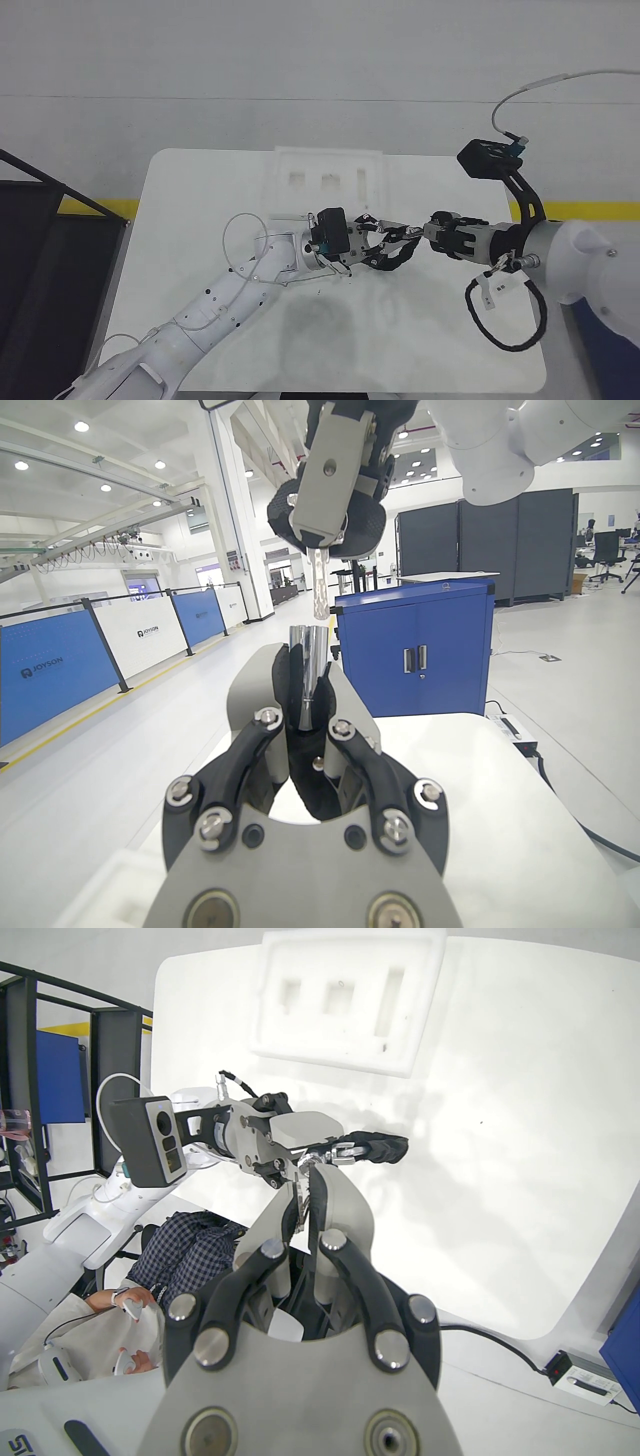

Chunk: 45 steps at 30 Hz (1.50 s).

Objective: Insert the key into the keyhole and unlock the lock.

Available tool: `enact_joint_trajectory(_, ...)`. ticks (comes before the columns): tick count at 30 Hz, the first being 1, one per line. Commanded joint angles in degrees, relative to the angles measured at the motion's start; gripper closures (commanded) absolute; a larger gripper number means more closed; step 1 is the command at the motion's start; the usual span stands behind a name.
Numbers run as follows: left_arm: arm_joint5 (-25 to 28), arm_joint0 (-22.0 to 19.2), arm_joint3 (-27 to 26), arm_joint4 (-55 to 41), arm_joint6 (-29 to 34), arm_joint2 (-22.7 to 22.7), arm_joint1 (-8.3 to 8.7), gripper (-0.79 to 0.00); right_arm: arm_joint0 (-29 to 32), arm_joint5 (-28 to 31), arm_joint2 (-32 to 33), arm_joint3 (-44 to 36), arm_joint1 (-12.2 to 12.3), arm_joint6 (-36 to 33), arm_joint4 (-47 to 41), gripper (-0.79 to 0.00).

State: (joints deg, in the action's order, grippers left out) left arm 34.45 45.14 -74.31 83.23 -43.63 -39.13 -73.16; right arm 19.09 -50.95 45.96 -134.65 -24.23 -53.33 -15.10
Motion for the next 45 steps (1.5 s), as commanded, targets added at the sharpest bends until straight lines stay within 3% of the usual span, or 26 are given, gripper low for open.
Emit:
enact_joint_trajectory(1,0.18,0.16,-0.10,0.13,0.05,-0.29,-0.05,0.000,-0.16,-0.32,-0.32,0.00,0.13,0.32,0.36,0.000)
enact_joint_trajectory(45,2.19,2.89,-0.59,1.79,1.16,-2.84,-1.66,0.000,2.33,-1.38,0.47,0.00,-0.39,3.49,1.74,0.000)
